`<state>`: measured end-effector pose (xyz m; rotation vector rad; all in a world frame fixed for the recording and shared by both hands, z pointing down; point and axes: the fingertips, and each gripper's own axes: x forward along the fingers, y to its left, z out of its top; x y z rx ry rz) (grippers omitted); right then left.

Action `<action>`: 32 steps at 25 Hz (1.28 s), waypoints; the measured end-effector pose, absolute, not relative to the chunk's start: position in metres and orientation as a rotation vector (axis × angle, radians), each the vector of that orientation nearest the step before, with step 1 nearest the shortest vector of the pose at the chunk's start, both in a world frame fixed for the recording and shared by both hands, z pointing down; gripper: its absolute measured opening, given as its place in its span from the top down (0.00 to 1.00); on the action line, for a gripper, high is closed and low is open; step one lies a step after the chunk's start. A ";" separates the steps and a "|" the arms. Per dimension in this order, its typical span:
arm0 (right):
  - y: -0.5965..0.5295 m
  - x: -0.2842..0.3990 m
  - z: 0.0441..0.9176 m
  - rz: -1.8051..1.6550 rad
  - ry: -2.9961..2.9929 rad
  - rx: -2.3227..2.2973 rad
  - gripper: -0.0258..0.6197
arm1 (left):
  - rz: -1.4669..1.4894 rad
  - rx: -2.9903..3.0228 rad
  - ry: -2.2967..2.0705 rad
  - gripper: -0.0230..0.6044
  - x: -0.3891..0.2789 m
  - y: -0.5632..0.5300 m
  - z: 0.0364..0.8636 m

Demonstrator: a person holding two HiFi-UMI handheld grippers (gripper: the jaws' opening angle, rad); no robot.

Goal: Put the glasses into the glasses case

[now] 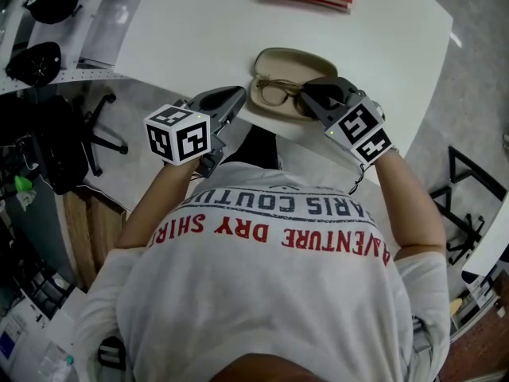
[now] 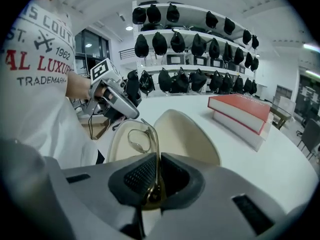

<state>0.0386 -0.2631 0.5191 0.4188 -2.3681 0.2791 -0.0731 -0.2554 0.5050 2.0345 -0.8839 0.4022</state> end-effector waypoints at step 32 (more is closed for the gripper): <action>-0.201 0.077 0.356 0.408 -2.786 0.929 0.81 | 0.126 2.324 -0.813 0.92 -0.028 -0.210 0.372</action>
